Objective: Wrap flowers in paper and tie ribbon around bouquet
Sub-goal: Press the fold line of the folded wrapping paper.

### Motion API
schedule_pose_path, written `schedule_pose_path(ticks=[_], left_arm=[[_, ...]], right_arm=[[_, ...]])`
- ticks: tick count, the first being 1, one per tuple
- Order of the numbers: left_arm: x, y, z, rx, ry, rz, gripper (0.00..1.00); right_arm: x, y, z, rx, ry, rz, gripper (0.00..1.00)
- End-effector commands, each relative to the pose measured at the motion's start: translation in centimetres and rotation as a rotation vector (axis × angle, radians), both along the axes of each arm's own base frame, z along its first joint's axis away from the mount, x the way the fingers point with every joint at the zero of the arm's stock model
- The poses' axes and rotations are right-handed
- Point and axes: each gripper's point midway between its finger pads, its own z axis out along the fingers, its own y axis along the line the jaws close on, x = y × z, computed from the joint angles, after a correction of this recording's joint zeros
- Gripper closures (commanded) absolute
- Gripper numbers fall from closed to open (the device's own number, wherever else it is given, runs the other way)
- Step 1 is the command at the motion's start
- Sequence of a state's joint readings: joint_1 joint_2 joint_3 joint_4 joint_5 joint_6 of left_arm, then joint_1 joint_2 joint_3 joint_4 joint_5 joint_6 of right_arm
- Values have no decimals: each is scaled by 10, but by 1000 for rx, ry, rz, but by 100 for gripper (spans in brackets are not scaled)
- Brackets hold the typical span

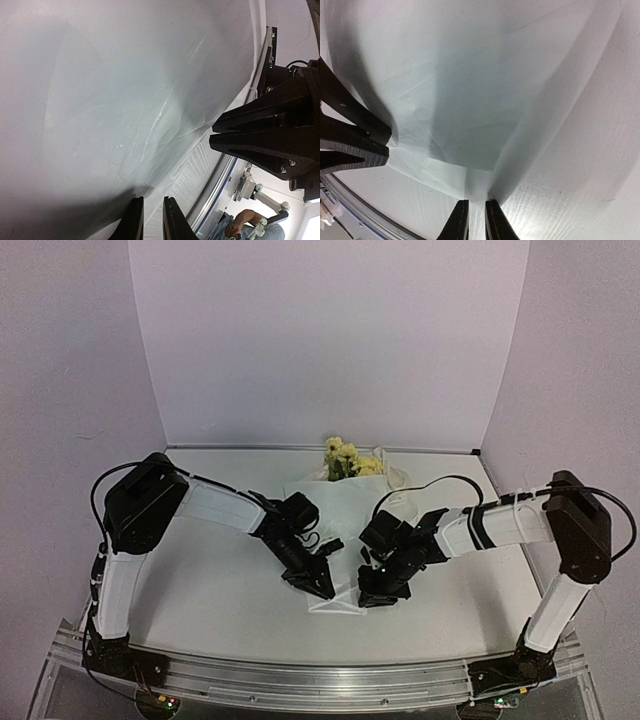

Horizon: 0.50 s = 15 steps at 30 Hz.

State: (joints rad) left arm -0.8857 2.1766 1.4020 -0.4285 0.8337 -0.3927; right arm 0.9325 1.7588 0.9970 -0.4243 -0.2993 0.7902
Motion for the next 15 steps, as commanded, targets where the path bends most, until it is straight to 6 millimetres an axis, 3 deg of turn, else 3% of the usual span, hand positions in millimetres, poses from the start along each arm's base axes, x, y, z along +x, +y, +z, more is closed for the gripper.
schedule_pose_path(ticks=[1, 7, 15], left_arm=[[4, -8, 11, -20, -25, -12, 85], [3, -7, 5, -2, -13, -16, 85], [8, -22, 22, -63, 0, -19, 85]], right_arm=[[1, -6, 7, -10, -49, 31, 87], [-6, 0, -11, -9, 16, 49, 90], [-16, -20, -35, -77, 54, 18, 95]])
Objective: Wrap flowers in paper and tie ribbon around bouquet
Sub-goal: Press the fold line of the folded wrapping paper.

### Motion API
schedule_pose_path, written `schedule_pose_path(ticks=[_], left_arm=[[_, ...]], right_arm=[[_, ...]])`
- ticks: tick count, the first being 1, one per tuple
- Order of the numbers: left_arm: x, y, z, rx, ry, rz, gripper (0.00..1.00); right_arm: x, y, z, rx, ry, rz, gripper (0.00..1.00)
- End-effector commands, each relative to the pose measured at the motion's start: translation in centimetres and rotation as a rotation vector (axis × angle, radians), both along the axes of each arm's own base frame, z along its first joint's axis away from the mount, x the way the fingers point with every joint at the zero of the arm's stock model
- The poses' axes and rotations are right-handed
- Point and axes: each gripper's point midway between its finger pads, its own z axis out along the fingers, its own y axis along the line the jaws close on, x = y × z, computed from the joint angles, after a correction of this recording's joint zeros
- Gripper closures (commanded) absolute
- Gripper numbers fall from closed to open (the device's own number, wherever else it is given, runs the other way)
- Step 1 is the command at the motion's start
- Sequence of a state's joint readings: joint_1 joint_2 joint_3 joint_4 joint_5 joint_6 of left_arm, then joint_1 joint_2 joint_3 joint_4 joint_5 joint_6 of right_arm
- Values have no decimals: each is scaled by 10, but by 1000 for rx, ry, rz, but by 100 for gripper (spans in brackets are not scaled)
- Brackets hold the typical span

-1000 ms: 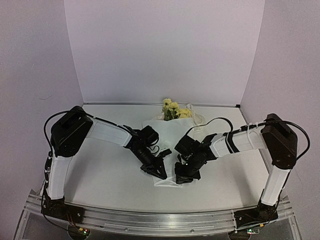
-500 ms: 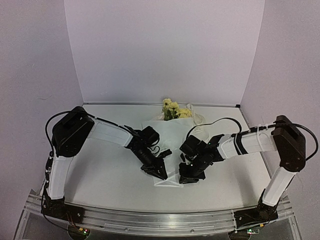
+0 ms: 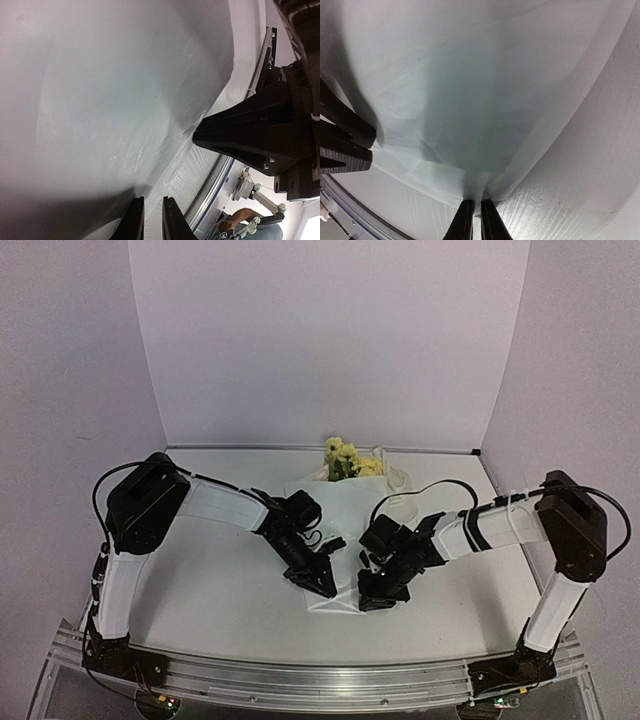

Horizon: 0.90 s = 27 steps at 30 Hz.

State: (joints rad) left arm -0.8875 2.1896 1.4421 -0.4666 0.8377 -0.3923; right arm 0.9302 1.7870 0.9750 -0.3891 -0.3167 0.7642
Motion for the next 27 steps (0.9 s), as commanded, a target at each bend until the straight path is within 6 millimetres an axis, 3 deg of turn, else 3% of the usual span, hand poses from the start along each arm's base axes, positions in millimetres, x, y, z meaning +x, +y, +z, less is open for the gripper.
schedule_pose_path(ticks=[1, 5, 8, 18, 21, 27], left_arm=[[8, -22, 21, -83, -5, -14, 85], [12, -31, 26, -118, 12, -8, 84], [12, -33, 18, -109, 29, -10, 84], [10, -25, -12, -30, 57, -4, 84], [12, -27, -2, -48, 36, 3, 84], [19, -32, 25, -99, -30, 3, 80]], right_arm=[[-13, -20, -21, -73, 37, -8, 95], [-12, -18, -12, -49, 16, 4, 93], [-12, -17, 0, -17, -9, 22, 86], [12, -47, 45, 97, -46, -55, 61], [27, -48, 57, 128, -54, -110, 60], [49, -16, 73, 219, -35, -128, 68]])
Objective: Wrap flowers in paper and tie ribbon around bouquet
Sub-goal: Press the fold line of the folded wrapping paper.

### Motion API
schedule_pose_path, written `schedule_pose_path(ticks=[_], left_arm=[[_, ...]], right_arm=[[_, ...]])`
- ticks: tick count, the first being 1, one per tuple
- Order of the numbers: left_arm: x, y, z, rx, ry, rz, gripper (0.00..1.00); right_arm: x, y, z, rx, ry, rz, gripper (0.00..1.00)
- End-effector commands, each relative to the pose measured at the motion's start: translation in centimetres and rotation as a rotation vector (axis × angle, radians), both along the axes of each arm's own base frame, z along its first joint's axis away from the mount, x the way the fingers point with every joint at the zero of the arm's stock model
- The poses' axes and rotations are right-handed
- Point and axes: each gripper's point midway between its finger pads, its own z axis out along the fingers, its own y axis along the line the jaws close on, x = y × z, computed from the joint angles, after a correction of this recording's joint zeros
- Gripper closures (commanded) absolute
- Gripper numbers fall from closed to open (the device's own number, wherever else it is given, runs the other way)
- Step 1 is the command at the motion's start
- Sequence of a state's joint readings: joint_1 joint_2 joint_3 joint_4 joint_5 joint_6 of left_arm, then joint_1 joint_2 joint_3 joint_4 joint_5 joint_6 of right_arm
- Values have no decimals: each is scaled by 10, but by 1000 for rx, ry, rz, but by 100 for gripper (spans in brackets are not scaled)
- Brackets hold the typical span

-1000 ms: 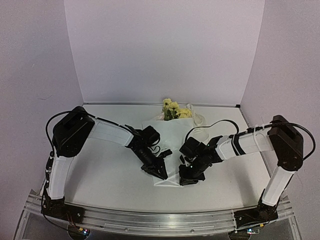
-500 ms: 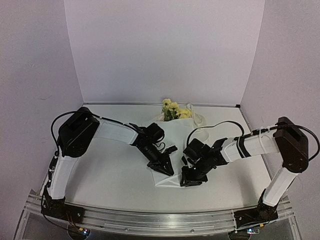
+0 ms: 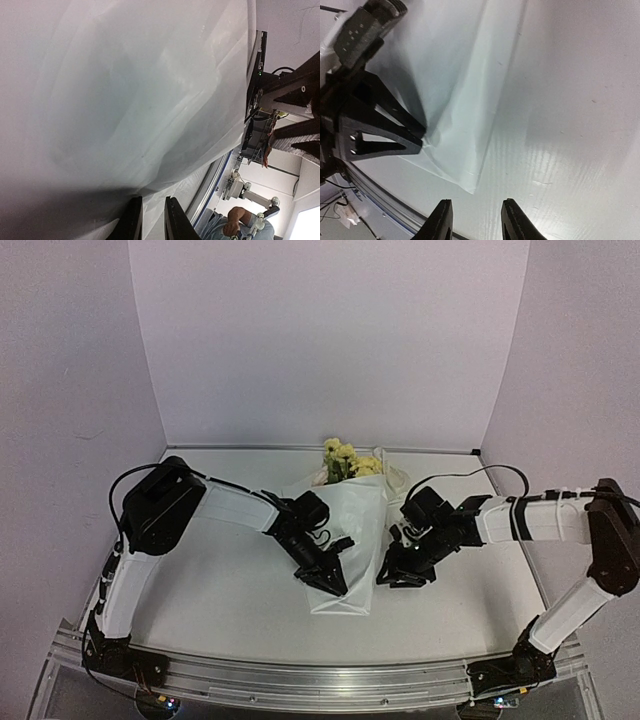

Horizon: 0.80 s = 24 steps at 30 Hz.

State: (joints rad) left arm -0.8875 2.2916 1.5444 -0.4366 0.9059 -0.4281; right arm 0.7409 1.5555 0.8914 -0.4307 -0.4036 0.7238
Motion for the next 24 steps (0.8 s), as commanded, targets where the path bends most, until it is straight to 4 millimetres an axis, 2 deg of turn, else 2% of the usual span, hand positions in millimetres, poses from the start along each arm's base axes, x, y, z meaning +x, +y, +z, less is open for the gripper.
schedule_pose_path(ticks=[1, 3, 8, 14, 20, 24], left_arm=[[10, -9, 36, -62, -95, 9, 79], [11, -9, 43, -76, -113, 13, 78], [11, -10, 41, -81, -101, 25, 78], [13, -14, 42, -97, -94, 40, 79], [18, -22, 39, -114, -70, 63, 79], [18, -26, 31, -106, -46, 73, 79]], right_arm=[[22, 31, 22, 95, -11, -4, 69], [29, 40, 27, 113, -14, -3, 71], [42, 57, 22, 155, 6, -31, 74], [45, 61, -16, 161, 49, -87, 79], [40, 43, -55, 145, 73, -175, 83], [38, 40, -66, 162, 73, -208, 84]])
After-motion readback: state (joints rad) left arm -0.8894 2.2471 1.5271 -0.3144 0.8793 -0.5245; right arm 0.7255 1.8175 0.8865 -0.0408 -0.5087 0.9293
